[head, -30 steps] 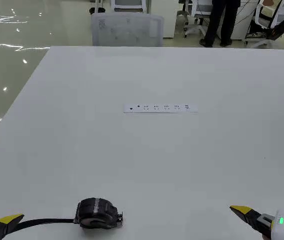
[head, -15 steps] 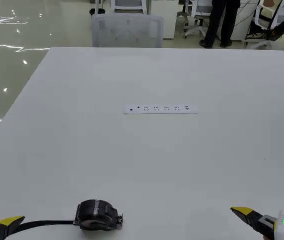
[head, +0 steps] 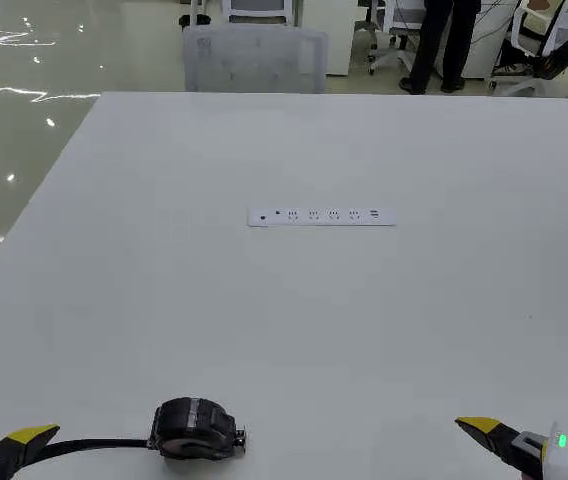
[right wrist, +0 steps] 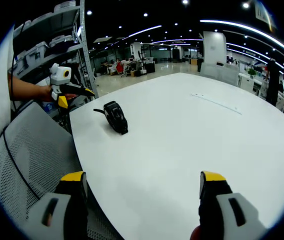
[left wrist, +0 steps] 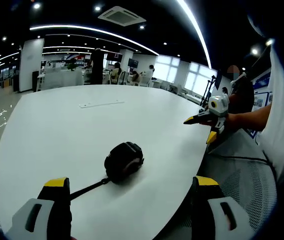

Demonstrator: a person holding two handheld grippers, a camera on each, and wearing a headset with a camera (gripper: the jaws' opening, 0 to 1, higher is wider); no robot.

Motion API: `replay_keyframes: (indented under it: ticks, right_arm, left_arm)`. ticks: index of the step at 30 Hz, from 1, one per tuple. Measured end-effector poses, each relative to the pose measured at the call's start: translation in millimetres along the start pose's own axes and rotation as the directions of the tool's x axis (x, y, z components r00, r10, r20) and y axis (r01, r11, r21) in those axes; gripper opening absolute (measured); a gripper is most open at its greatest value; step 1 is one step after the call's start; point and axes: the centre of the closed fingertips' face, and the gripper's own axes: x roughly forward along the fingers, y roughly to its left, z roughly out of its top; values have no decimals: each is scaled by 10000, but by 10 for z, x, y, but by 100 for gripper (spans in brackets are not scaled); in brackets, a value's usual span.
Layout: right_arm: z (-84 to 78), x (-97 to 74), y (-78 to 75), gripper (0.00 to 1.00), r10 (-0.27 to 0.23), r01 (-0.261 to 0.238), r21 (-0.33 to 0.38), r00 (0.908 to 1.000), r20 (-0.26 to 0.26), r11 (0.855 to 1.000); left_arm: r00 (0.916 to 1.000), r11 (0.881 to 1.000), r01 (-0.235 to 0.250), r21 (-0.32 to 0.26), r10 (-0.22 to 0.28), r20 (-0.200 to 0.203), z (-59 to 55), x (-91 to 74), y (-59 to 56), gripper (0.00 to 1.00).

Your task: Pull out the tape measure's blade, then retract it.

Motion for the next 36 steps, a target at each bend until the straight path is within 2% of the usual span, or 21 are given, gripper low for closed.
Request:
replay_keyframes:
  ticks: [16,27,36]
  right_arm:
    - [42,110,19,92,503,-506,-329,9987,-117,9982]
    - [62,252,40,89,1013,-1018,-574,9948,-110,9931]
    - [73,387,57,84,1378,-1375,-764,9905,-20,9875]
  left_arm:
    - [9992,9971,380,656,-373,-124,70,72,20,96]
    - [9940,9868,1011,1264,-948,-553,83,213,42,90]
    - [9869,9764,1437,1613,-1292,-966,36,346,101,86]
